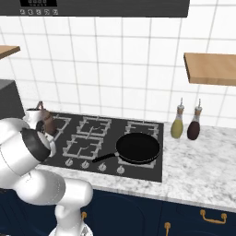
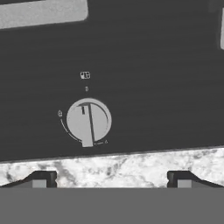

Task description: Pick the kettle from the counter and place it on a stove burner. Then turn the burner on.

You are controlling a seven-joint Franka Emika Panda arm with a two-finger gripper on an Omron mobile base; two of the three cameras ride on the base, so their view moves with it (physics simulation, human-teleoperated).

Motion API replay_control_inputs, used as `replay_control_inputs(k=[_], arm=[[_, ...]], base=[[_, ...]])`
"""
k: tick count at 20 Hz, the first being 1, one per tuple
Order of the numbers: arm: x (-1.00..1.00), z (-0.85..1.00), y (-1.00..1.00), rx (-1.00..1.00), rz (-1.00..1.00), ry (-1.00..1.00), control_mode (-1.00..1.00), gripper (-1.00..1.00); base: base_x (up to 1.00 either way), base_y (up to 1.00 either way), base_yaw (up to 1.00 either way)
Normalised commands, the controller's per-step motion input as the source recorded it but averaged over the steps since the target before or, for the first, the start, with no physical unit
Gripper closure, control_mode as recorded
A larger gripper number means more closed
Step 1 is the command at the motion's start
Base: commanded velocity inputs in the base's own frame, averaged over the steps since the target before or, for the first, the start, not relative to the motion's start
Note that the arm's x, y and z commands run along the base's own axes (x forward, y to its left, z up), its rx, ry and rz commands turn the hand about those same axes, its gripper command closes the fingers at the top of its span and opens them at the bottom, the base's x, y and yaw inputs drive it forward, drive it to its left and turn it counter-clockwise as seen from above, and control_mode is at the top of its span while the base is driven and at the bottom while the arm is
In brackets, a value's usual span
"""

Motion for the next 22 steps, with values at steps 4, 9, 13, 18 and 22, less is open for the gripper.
replay_control_inputs(k=[4, 9, 13, 18, 22], arm=[[0.14, -0.04, 0.09, 0.00, 0.00, 0.00, -1.00, -1.00], [0.33, -0.05, 0.15, -0.06, 0.00, 0.01, -1.00, -1.00], [0.12, -0.28, 0.01, 0.00, 0.00, 0.00, -1.00, -1.00], [0.00, -0.38, 0.00, 0.00, 0.00, -0.03, -1.00, -1.00], [0.00, -0.22, 0.00, 0.00, 0.00, -0.02, -1.00, -1.00]], base=[[0.00, 0.00, 0.00], [0.00, 0.00, 0.00], [0.00, 0.00, 0.00], [0.00, 0.00, 0.00], [0.00, 0.00, 0.00]])
